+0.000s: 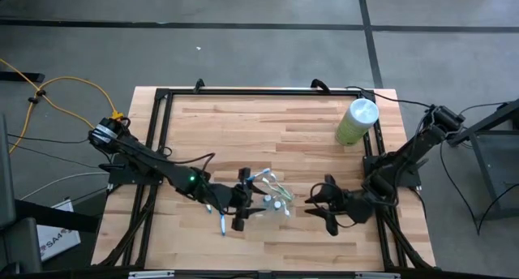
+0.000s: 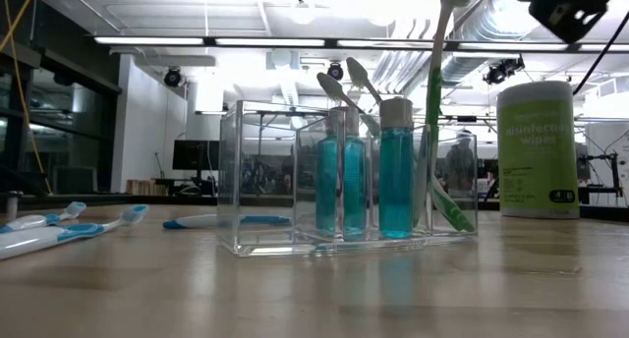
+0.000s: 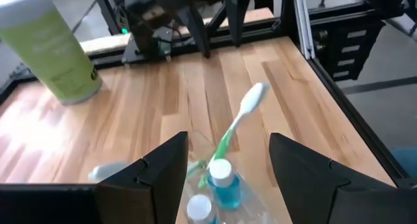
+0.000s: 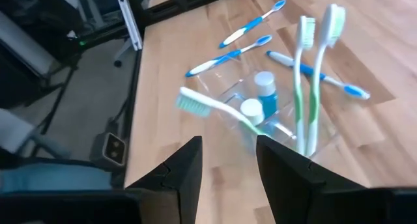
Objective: Pick & Place toothbrushing station
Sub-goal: Put the top right blue toothbrush into the transparent organizer
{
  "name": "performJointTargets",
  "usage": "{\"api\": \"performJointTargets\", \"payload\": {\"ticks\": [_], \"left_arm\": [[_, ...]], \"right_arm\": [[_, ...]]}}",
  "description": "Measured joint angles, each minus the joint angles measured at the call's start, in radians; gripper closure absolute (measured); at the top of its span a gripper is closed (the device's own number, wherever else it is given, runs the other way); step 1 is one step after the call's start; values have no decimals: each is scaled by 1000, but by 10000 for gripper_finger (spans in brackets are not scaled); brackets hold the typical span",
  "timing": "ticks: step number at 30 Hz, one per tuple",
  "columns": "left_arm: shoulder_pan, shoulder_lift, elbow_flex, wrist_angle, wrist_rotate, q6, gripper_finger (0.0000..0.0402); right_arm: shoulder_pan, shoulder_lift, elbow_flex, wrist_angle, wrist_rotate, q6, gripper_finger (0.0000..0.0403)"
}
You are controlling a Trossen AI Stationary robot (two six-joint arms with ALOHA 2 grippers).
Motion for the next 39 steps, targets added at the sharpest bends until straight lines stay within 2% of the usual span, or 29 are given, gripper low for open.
{"api": "performJointTargets", "payload": {"ticks": [6, 12, 17, 20, 22, 25, 34, 39], "left_arm": [[-23, -12, 0, -119, 0, -111, 195], [-61, -13, 0, -139, -12, -161, 195], [-97, -52, 0, -235, -145, -167, 195], [-104, -86, 0, -347, -221, -251, 195], [-100, -109, 0, -423, -237, -325, 195], [-76, -112, 0, -488, -232, -404, 195], [60, -56, -3, -596, -116, -512, 195], [114, -42, -11, -700, -102, -579, 195]], "right_arm": [[-72, 0, 0, -17, -51, -75, 266], [-153, -2, 0, -79, -50, -136, 266], [-234, -23, 0, -120, -81, -184, 266], [-276, -38, 0, -119, -124, -222, 266], [-303, -53, 0, -122, -154, -250, 266], [-340, -64, 0, -124, -201, -290, 266], [-404, -68, 0, -141, -317, -350, 266], [-406, -68, 0, -180, -336, -338, 266]]}}
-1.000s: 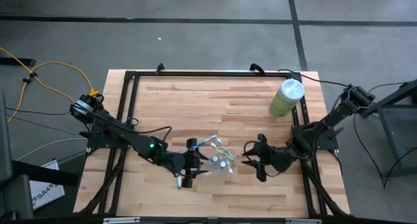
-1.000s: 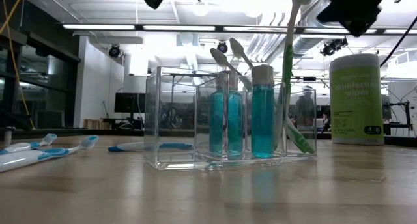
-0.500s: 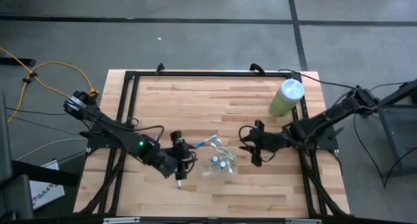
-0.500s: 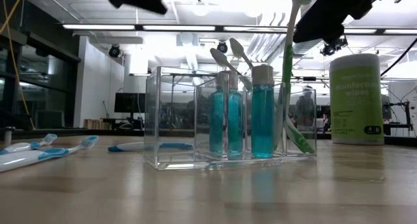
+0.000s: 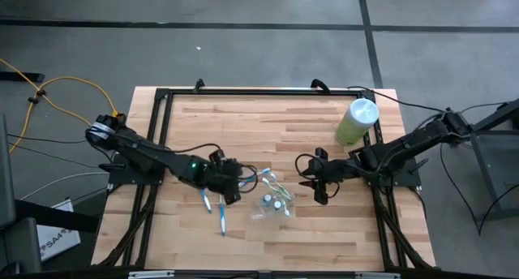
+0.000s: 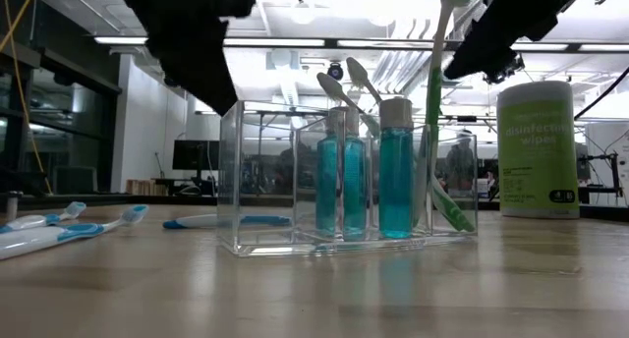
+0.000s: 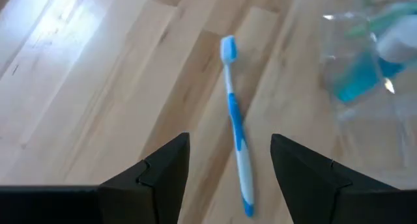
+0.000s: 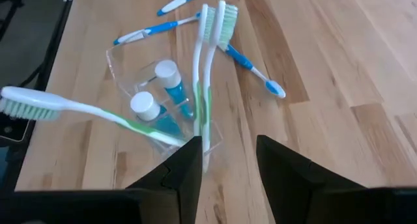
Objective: Pick & Place toothbrushing station
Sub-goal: Put the top right blue toothbrush into the transparent organizer
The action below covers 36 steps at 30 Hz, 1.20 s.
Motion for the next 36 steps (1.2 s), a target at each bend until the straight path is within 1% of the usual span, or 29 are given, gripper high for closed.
{"api": "performJointTargets", "payload": {"ticks": [3, 8, 11, 16, 20, 27, 34, 36], "left_arm": [[32, 5, -7, -28, 26, -8, 195], [85, 39, -11, -17, 140, 0, 195], [111, 68, -11, -5, 179, 17, 195], [130, 120, -12, 64, 206, 89, 195], [150, 149, -12, 112, 266, 111, 195], [179, 193, -12, 126, 338, 145, 195], [197, 196, -18, 98, 383, 148, 195], [197, 196, -19, 99, 416, 158, 195]], "right_arm": [[7, 0, 0, -12, 0, 20, 266], [16, 0, 0, -35, 4, 75, 266], [20, 0, 0, -68, 4, 130, 266], [20, 0, 0, -164, 0, 254, 266], [36, 0, 0, -218, 4, 311, 266], [85, 0, 0, -220, 4, 339, 266], [113, 0, 0, -219, 4, 363, 266], [114, 0, 0, -219, 4, 363, 266]]}}
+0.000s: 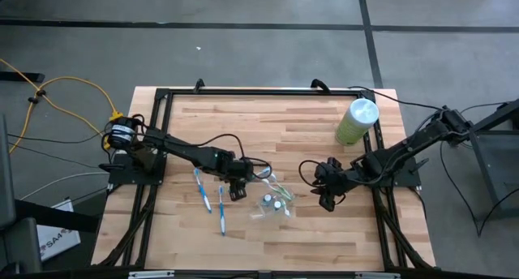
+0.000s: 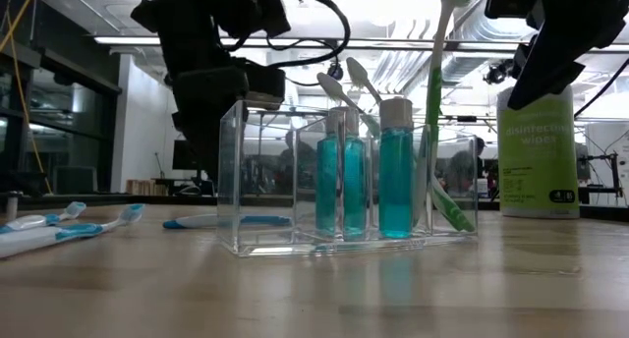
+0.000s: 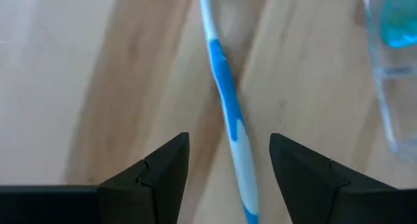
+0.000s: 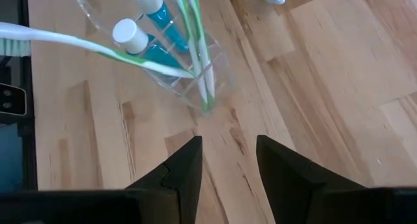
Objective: Pick & Place toothbrushing station
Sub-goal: Put the top right blue toothbrush into the transparent organizer
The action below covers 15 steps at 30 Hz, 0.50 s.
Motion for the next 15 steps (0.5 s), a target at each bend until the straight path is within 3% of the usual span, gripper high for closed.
{"api": "performJointTargets", "payload": {"ticks": [15], "left_arm": [[78, 1, -4, 46, 104, 96, 195]], "right_arm": [[1, 0, 0, 3, -1, 30, 266]]}}
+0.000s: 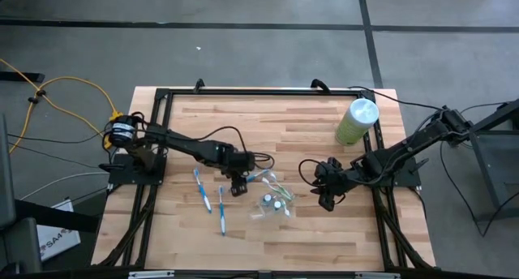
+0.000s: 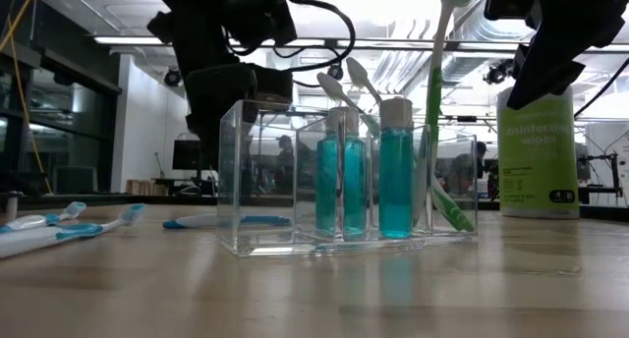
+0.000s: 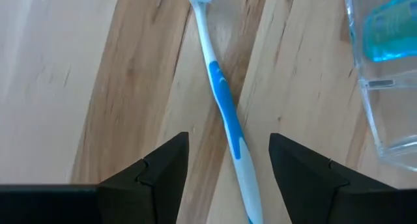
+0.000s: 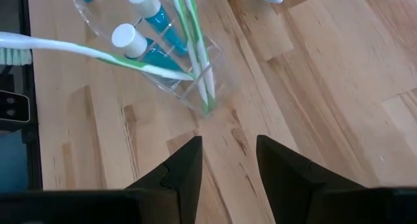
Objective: Pick & Place toothbrushing station
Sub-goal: Put the top right blue toothbrush into the transparent organizer
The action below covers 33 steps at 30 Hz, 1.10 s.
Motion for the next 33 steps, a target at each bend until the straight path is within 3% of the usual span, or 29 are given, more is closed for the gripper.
{"api": "performJointTargets", "payload": {"ticks": [13, 21, 33], "left_arm": [[54, 92, -6, 44, 123, 32, 195], [59, 102, -6, 95, 144, 47, 195], [14, 155, -4, 136, 49, 21, 195]], "right_arm": [[8, 0, 0, 1, -3, 27, 266], [8, 0, 0, 10, -3, 27, 266], [8, 0, 0, 20, -22, 53, 266]]}}
